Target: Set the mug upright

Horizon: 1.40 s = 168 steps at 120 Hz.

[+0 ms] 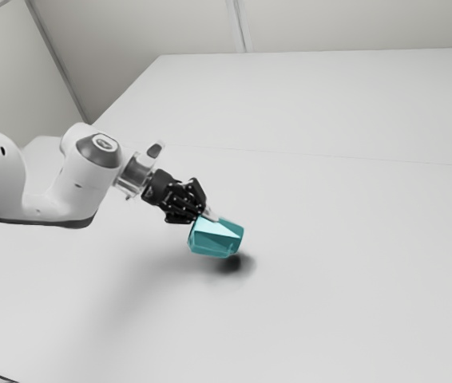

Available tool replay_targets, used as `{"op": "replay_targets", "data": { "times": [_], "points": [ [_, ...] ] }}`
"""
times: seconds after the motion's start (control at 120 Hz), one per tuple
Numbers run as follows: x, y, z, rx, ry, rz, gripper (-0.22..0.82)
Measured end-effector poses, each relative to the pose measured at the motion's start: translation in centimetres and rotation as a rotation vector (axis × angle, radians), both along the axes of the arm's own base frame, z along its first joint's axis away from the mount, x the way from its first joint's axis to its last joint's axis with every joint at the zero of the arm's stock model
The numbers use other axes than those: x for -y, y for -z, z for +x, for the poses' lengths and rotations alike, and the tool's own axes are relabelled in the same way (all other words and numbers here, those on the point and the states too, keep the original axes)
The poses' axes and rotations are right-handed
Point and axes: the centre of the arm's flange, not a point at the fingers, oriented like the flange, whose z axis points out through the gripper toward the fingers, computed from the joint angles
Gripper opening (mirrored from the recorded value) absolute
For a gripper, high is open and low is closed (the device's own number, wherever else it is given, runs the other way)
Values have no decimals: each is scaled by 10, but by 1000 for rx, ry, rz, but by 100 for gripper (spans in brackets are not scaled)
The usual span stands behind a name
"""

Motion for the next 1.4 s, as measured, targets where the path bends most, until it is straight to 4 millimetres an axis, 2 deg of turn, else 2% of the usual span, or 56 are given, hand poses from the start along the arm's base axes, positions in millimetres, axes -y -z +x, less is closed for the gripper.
{"op": "replay_targets", "data": {
  "times": [0.092, 0.2, 0.342, 0.4, 0.617, 0.9, 1.183, 1.225, 1.4],
  "points": [
    [-8, -14, 7, 15, 64, 80, -17],
    [-10, -27, 26, 31, 144, 204, -17],
    [34, -38, 61, 74, 314, 395, -17],
    [48, -37, 70, 80, 364, 456, -17],
    [60, -28, 65, 25, 502, 632, -17],
    [83, -10, 75, -4, 636, 847, -18],
    [93, 8, 75, -29, 709, 972, -17],
    [94, 9, 74, -29, 712, 977, -13],
    [98, 6, 74, -21, 714, 983, 24]
  ]
}}
